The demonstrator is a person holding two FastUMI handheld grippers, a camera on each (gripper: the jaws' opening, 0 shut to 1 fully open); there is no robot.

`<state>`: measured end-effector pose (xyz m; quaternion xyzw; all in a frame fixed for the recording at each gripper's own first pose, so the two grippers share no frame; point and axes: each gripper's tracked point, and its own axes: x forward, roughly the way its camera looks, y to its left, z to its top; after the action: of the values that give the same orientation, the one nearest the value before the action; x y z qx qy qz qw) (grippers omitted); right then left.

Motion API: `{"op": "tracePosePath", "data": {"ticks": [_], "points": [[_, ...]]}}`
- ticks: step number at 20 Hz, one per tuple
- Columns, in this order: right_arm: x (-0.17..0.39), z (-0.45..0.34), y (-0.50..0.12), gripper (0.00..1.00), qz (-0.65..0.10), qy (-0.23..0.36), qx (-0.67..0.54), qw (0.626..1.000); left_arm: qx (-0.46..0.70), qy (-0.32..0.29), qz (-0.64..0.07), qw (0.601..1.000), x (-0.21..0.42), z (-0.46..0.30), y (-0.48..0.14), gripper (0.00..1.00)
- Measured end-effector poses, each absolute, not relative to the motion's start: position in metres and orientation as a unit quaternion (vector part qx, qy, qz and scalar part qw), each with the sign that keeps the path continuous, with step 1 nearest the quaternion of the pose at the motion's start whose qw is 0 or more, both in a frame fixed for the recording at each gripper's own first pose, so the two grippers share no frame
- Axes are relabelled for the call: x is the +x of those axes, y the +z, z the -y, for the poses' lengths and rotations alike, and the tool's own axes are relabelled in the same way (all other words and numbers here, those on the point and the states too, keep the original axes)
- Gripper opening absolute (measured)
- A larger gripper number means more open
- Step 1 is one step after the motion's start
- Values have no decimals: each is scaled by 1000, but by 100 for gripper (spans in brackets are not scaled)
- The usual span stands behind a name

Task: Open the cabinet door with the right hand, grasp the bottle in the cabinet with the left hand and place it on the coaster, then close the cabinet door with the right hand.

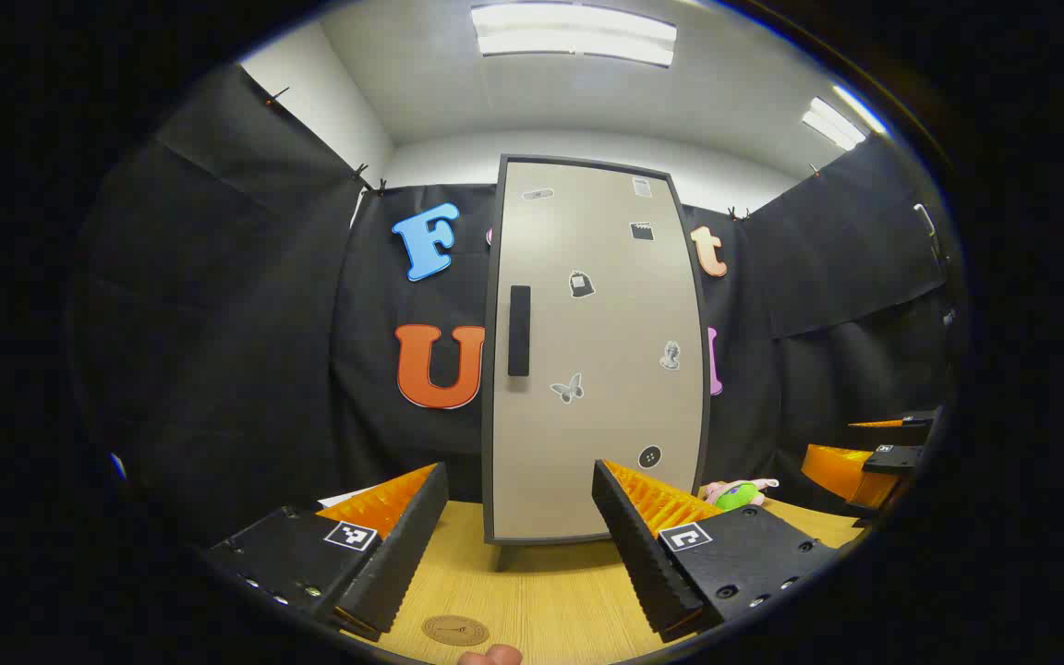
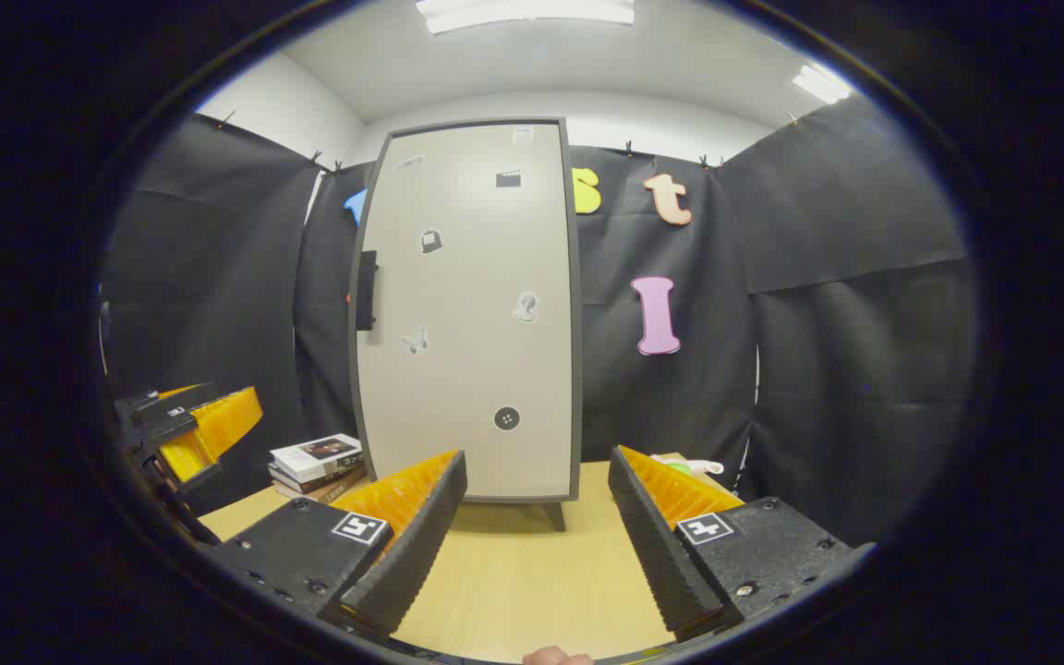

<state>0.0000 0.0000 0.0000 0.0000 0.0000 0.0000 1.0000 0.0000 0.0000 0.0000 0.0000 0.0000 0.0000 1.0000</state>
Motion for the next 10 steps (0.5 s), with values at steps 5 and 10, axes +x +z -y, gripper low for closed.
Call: {"op": "tracePosePath", "data": {"ticks": [5, 10], "points": [[-11, 1, 5, 99, 13, -8, -5, 1000, -3, -7, -4, 1000, -2, 4, -1, 95], [-16, 5, 9, 99, 15, -12, -7, 1000, -5, -10, 1, 1000, -2, 7, 4, 95]]}}
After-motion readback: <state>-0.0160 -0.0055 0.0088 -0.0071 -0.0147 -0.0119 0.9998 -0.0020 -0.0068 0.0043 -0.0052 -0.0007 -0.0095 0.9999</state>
